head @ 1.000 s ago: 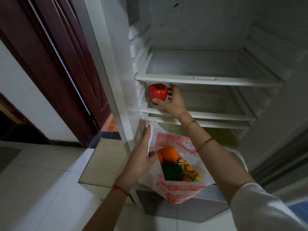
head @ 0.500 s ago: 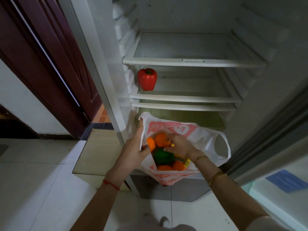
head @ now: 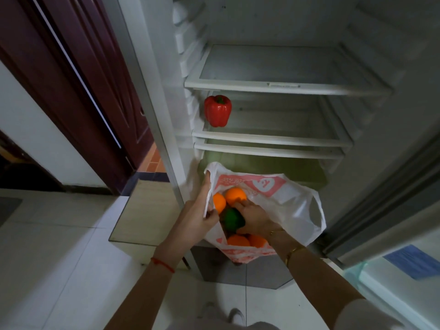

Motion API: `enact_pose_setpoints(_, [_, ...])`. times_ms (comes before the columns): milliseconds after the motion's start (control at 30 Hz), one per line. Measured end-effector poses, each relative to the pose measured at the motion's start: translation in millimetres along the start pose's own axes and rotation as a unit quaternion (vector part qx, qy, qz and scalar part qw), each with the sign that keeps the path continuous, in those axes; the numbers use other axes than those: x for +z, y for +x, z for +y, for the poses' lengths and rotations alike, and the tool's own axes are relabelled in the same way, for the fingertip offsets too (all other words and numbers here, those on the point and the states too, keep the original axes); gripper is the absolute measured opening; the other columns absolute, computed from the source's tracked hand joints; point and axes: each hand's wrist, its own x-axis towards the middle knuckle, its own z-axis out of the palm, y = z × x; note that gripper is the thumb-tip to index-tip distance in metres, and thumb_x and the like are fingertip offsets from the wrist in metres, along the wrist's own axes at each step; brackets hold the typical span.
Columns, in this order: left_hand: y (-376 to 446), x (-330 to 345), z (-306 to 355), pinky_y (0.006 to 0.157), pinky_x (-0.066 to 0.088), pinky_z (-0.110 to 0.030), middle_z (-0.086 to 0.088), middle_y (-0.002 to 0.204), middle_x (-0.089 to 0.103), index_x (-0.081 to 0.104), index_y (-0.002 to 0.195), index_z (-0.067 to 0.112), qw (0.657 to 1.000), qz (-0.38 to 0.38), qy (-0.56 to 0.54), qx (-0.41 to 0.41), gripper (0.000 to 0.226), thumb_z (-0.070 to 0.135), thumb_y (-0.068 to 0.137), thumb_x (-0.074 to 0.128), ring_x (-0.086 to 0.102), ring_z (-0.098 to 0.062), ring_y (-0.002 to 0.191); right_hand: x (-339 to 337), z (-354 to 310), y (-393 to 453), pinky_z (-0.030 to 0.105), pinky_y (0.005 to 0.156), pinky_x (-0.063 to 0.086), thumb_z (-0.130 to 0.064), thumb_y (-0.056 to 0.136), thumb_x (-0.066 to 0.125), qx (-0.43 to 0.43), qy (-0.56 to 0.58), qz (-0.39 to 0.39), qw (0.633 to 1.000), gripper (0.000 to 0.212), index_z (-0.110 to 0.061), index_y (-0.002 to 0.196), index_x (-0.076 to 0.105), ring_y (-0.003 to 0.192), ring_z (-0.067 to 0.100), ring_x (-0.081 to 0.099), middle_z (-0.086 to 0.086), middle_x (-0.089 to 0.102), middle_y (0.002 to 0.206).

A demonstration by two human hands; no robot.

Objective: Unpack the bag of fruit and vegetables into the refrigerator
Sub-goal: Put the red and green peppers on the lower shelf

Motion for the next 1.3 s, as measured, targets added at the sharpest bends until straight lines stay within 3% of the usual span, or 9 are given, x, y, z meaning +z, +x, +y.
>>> enact_pose_setpoints(167, [7,-6,-4,0.064,0.053,-0.018,-0.004,0.073,0.056,-0.017,0.147,0.052,1.0,0.007,-0.024,-0.004,0.101,0.017,0.094,0.062,0.063,-0.01,0.07,-38,-2,-22,0.021,0.091,0.043,-0.045,0.07,0.08,-0.022,0.173,0.131,0.976,0.084,-0.032,0.139,0.035,0.112,0.013,0.053,-0.004,0.052,0.128])
enact_pose_setpoints(267, [16,-9,-3,0.064,0.055,-0.034,-0.014,0.073,0.057,-0.018,0.145,0.056,1.0,0.012,-0.025,-0.007,0.102,0.017,0.094,0.061,0.064,-0.022,0.067,-73,-6,-31,0.025,0.084,0.054,-0.039,0.068,0.083,-0.02,0.292,0.244,0.924,0.073,-0.024,0.131,0.048,0.105,0.011,0.059,-0.007,0.057,0.119])
enact_pose_setpoints(433, [32,-9,-1,0.064,0.053,-0.034,-0.005,0.071,0.052,-0.016,0.146,0.056,1.0,0.008,-0.028,-0.01,0.103,0.015,0.093,0.062,0.061,-0.022,0.066,-141,-20,-37,0.023,0.089,0.054,-0.035,0.07,0.085,-0.029,0.362,0.426,0.829,0.071,-0.018,0.128,0.049,0.109,0.01,0.062,-0.002,0.059,0.125])
enact_pose_setpoints(500, [37,-9,-1,0.06,0.051,-0.023,0.005,0.071,0.052,-0.014,0.147,0.054,0.999,0.008,-0.037,-0.009,0.102,0.013,0.092,0.062,0.059,-0.011,0.063,-166,-24,-31,0.019,0.09,0.053,-0.033,0.072,0.084,-0.028,0.361,0.46,0.811,0.071,-0.016,0.13,0.046,0.109,0.008,0.061,-0.001,0.057,0.127])
enact_pose_setpoints(567, [40,-11,-1,0.058,0.048,-0.016,0.008,0.069,0.054,-0.014,0.147,0.053,0.999,0.009,-0.044,-0.009,0.102,0.012,0.092,0.062,0.059,-0.007,0.061,-185,-26,-20,0.017,0.092,0.051,-0.032,0.074,0.083,-0.024,0.339,0.475,0.812,0.073,-0.015,0.132,0.044,0.11,0.007,0.059,0.0,0.056,0.129])
enact_pose_setpoints(700, [44,-13,-3,0.061,0.051,-0.021,0.001,0.07,0.06,-0.015,0.146,0.056,0.998,0.008,-0.057,-0.012,0.104,0.012,0.092,0.063,0.063,-0.012,0.064,-200,-25,7,0.007,0.088,0.046,-0.026,0.074,0.083,-0.015,0.313,0.475,0.823,0.072,-0.01,0.132,0.043,0.111,0.009,0.056,0.006,0.057,0.129])
enact_pose_setpoints(900, [46,-18,1,0.056,0.043,-0.012,0.012,0.059,0.049,-0.013,0.144,0.051,0.998,0.016,-0.053,0.006,0.102,0.006,0.092,0.062,0.054,0.002,0.054,-199,-25,43,0.022,0.096,0.048,-0.021,0.075,0.083,0.023,0.342,0.447,0.826,0.069,-0.008,0.129,0.041,0.12,0.021,0.057,0.01,0.054,0.132])
enact_pose_setpoints(1100, [45,-20,-6,0.059,0.054,-0.025,0.003,0.061,0.051,-0.015,0.148,0.052,0.999,0.019,-0.027,-0.012,0.106,0.009,0.09,0.062,0.06,-0.011,0.058,-196,-26,55,0.035,0.097,0.054,-0.021,0.076,0.083,0.032,0.368,0.446,0.815,0.069,-0.007,0.128,0.04,0.12,0.024,0.057,0.011,0.053,0.133])
enact_pose_setpoints(1300, [40,-20,-12,0.065,0.057,-0.027,-0.004,0.067,0.059,-0.016,0.148,0.053,0.999,0.021,-0.037,-0.026,0.105,0.012,0.091,0.063,0.065,-0.014,0.065,-187,-23,42,0.026,0.097,0.049,-0.03,0.074,0.083,0.059,0.355,0.474,0.804,0.073,-0.008,0.129,0.041,0.116,0.017,0.054,0.008,0.053,0.129])
